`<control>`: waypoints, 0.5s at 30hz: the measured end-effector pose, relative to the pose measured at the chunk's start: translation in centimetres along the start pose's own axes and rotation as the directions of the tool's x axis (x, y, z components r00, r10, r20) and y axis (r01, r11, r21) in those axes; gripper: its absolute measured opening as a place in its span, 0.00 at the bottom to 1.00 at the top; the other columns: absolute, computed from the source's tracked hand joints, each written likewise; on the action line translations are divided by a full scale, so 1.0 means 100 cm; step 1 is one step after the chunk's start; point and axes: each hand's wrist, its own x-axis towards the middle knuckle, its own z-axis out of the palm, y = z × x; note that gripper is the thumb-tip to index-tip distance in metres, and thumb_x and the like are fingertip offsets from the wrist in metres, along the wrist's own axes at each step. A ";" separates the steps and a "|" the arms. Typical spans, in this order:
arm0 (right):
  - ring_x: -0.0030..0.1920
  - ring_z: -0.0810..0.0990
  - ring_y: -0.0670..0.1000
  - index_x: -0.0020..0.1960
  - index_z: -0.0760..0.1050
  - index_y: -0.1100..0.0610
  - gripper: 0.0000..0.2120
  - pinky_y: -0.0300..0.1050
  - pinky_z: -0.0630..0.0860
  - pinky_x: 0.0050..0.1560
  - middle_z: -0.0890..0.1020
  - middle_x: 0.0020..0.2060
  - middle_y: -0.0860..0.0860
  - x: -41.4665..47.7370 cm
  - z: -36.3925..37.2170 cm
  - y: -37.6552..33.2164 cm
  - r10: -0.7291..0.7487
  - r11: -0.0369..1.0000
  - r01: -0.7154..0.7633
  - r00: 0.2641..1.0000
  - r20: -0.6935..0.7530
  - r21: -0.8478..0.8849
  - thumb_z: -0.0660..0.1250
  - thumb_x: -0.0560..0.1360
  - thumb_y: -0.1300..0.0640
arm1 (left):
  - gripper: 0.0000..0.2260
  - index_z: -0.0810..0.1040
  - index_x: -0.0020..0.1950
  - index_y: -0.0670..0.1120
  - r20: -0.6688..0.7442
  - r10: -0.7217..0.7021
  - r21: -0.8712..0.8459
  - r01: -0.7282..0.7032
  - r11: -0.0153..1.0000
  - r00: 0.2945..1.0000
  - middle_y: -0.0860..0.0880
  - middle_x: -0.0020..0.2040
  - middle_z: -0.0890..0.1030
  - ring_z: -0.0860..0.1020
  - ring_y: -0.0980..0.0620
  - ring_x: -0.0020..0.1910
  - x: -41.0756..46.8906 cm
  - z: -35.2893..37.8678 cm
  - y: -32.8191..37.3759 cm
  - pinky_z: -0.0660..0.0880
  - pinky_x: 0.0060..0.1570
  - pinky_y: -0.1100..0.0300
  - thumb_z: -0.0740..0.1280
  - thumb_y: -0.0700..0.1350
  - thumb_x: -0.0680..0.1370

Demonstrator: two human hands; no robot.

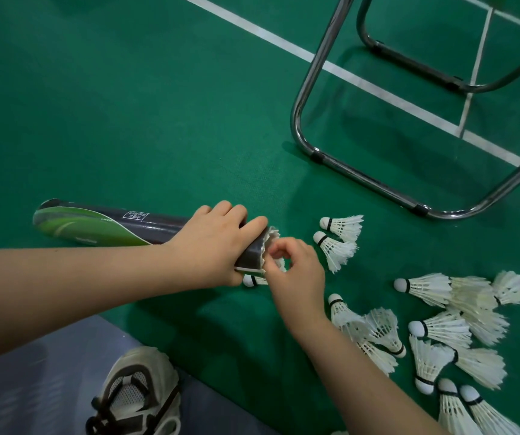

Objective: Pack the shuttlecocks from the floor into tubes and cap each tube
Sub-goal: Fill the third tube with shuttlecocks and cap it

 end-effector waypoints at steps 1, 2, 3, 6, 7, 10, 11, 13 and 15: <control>0.43 0.71 0.47 0.36 0.76 0.51 0.07 0.35 0.65 0.43 0.78 0.36 0.43 -0.002 -0.001 -0.001 -0.064 0.997 0.065 0.998 0.021 -0.030 0.60 0.67 0.53 | 0.34 0.59 0.69 0.51 -0.001 0.001 -0.001 -0.001 1.000 1.000 0.48 0.58 0.69 0.67 0.46 0.56 0.000 0.000 0.000 0.67 0.53 0.53 0.67 0.60 0.67; 0.44 0.71 0.48 0.37 0.78 0.55 0.12 0.40 0.67 0.44 0.80 0.37 0.47 -0.002 -0.003 0.002 -0.125 0.990 0.130 0.990 0.071 -0.063 0.57 0.67 0.53 | 0.35 0.59 0.69 0.51 0.003 -0.002 0.001 0.002 1.000 1.000 0.48 0.58 0.69 0.67 0.46 0.56 0.000 0.000 -0.001 0.67 0.53 0.53 0.67 0.60 0.67; 0.45 0.71 0.49 0.38 0.79 0.58 0.15 0.44 0.68 0.45 0.81 0.38 0.51 -0.002 -0.005 0.002 -0.166 0.982 0.177 0.975 0.149 -0.066 0.54 0.66 0.54 | 0.35 0.59 0.69 0.51 0.004 -0.004 0.005 0.004 1.000 1.000 0.48 0.58 0.69 0.67 0.46 0.56 0.000 -0.001 -0.001 0.67 0.53 0.53 0.67 0.60 0.67; 0.45 0.73 0.52 0.46 0.80 0.64 0.20 0.46 0.70 0.46 0.80 0.43 0.58 0.000 -0.008 0.000 -0.068 0.996 0.084 0.860 0.505 -0.010 0.53 0.62 0.60 | 0.35 0.60 0.68 0.50 0.023 0.043 0.037 -0.044 0.998 0.999 0.47 0.56 0.71 0.70 0.45 0.53 -0.004 0.004 0.001 0.69 0.49 0.52 0.69 0.58 0.64; 0.41 0.72 0.52 0.48 0.79 0.65 0.22 0.45 0.70 0.42 0.79 0.40 0.58 0.001 -0.009 -0.002 -0.006 1.000 0.012 0.804 0.595 -0.006 0.53 0.61 0.62 | 0.36 0.62 0.65 0.49 0.035 0.077 0.048 -0.079 0.996 0.996 0.47 0.52 0.73 0.72 0.45 0.49 -0.007 0.006 0.002 0.71 0.45 0.52 0.70 0.57 0.61; 0.28 0.66 0.46 0.51 0.75 0.67 0.17 0.36 0.64 0.26 0.71 0.30 0.52 0.002 -0.013 -0.015 0.062 0.997 0.004 0.589 0.806 -0.080 0.55 0.66 0.68 | 0.39 0.67 0.57 0.47 -0.006 0.157 0.081 -0.156 0.985 0.988 0.47 0.40 0.75 0.73 0.46 0.36 -0.015 0.017 0.002 0.69 0.32 0.57 0.72 0.59 0.49; 0.27 0.66 0.44 0.52 0.74 0.66 0.15 0.30 0.61 0.24 0.71 0.31 0.54 0.002 -0.016 -0.021 0.040 0.997 0.038 0.495 0.868 -0.067 0.56 0.68 0.72 | 0.40 0.68 0.56 0.46 0.006 0.188 0.087 -0.188 0.978 0.982 0.47 0.39 0.75 0.73 0.46 0.35 -0.017 0.020 0.003 0.68 0.30 0.57 0.72 0.59 0.48; 0.27 0.65 0.45 0.57 0.72 0.67 0.16 0.24 0.63 0.30 0.75 0.41 0.65 0.002 -0.026 -0.030 0.020 0.999 0.039 0.392 0.920 -0.038 0.55 0.72 0.76 | 0.40 0.70 0.56 0.46 0.046 0.243 0.100 -0.247 0.964 0.969 0.48 0.38 0.75 0.73 0.47 0.34 -0.022 0.022 0.008 0.69 0.29 0.57 0.71 0.60 0.47; 0.28 0.65 0.43 0.55 0.73 0.64 0.15 0.23 0.63 0.32 0.76 0.43 0.65 0.001 -0.030 -0.027 -0.001 0.996 0.082 0.398 0.918 -0.034 0.56 0.74 0.75 | 0.39 0.70 0.56 0.46 0.054 0.246 0.103 -0.250 0.963 0.968 0.47 0.38 0.74 0.73 0.46 0.34 -0.021 0.019 0.012 0.69 0.29 0.57 0.71 0.60 0.47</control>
